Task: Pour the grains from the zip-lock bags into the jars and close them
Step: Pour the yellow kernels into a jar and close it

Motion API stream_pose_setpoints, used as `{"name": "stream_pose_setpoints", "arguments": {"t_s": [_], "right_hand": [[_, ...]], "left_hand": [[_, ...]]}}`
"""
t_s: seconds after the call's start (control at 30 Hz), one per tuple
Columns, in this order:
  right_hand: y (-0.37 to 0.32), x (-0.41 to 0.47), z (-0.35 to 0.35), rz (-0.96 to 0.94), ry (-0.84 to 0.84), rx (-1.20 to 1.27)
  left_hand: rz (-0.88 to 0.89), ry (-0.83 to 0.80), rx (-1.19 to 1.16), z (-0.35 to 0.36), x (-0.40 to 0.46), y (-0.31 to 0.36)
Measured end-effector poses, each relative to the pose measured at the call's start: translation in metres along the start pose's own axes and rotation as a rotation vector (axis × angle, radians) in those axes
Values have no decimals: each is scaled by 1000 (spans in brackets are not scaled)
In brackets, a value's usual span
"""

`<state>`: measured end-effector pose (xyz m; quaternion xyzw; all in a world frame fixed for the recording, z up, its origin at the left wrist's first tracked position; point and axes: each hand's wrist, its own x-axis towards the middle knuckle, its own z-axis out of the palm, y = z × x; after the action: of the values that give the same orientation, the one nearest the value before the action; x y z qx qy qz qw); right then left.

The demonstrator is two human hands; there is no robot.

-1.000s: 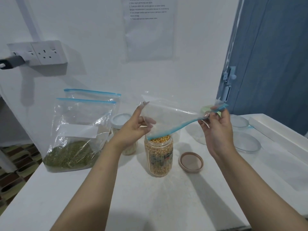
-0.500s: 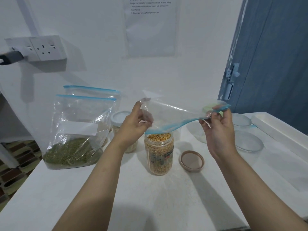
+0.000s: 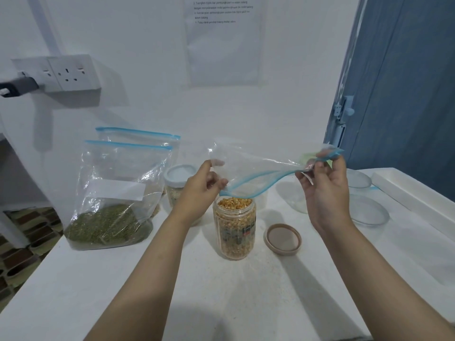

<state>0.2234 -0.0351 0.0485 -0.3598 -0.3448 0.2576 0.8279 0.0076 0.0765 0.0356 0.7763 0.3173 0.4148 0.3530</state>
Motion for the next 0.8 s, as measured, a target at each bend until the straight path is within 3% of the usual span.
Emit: {"name": "stream_pose_setpoints", "arguments": {"t_s": [0.13, 0.47, 0.6, 0.8], "right_hand": [[0, -2, 0, -6, -1, -16], [-9, -1, 4, -21, -26, -48], [-20, 5, 23, -18, -38, -16], [-57, 10, 77, -68, -210, 138]], "left_hand": [[2, -30, -108, 4, -3, -5], [-26, 104, -113, 9, -5, 0], [-87, 237, -360, -2, 1, 16], [75, 494, -566, -43, 11, 59]]}}
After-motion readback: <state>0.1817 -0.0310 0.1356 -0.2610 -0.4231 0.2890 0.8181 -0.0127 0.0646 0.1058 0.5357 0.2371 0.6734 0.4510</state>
